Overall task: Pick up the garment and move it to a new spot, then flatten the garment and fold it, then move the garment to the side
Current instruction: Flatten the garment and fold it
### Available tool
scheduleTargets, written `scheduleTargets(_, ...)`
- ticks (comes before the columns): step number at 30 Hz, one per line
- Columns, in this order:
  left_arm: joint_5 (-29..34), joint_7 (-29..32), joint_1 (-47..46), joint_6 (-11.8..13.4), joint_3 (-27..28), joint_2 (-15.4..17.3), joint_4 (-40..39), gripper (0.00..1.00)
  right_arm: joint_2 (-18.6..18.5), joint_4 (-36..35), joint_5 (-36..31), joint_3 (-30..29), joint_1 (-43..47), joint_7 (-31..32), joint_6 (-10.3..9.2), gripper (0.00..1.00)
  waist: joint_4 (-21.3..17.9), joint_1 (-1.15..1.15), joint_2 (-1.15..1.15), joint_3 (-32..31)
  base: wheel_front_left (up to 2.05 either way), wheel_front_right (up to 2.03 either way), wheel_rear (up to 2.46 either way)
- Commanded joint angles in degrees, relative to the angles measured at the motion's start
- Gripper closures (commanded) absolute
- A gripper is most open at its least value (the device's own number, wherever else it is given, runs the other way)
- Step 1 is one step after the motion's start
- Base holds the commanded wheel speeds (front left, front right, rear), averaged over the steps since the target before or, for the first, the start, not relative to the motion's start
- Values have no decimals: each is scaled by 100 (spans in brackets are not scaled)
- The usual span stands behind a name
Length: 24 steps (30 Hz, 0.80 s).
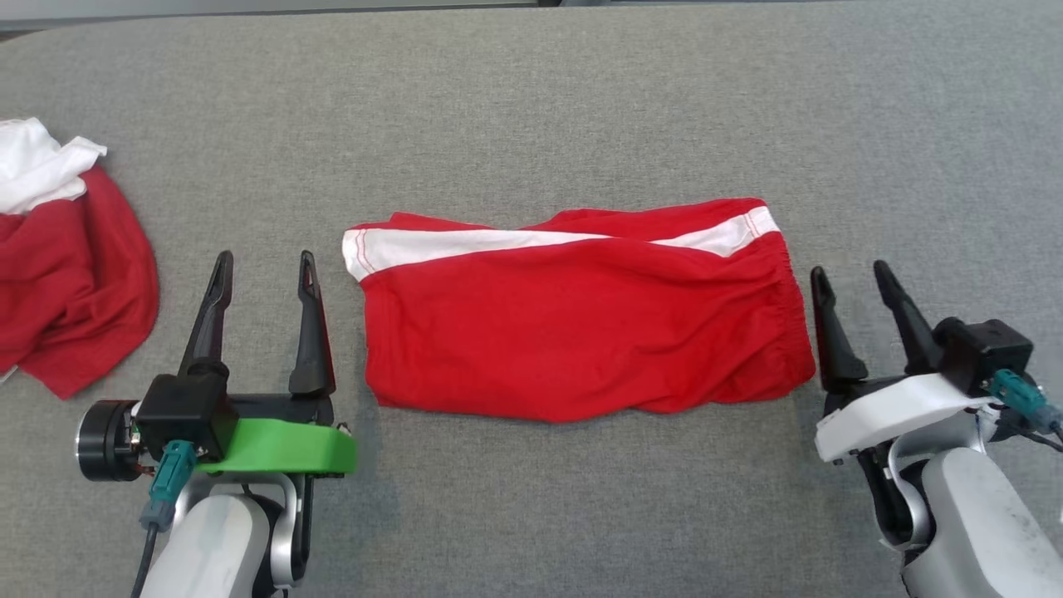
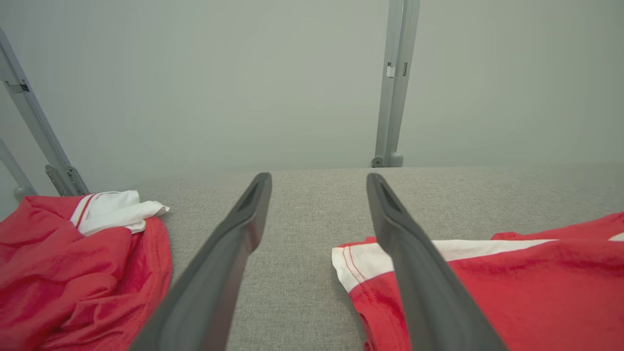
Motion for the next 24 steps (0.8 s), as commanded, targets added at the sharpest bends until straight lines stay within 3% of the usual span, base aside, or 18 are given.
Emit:
scheduleTargets(1,-53,-29,-80,-31,-24,-29,41,0,-61,120,71,136,-74,-15,0,0,147,0,0,105,0,0,0)
scheduleTargets(15,-9,-35,-275,-148,-113,-125,237,0,164,1617,1163,1304,-540,-45,2,0,207,0,0,400,0,0,0)
scheduleTargets(16,-4,-35,-286,-156,-122,-124,240,0,182,1677,1281,1368,-568,-63,2,60,196,0,0,409,0,0,0)
scheduleTargets(17,0,-35,-291,-151,-127,-117,243,0,184,1723,1384,1417,-598,-77,2,100,183,0,0,416,0,0,0)
scheduleTargets(24,13,-35,-291,-131,-127,-60,235,0,53,1632,2266,1402,-679,-230,-4,100,26,0,0,440,0,0,0)
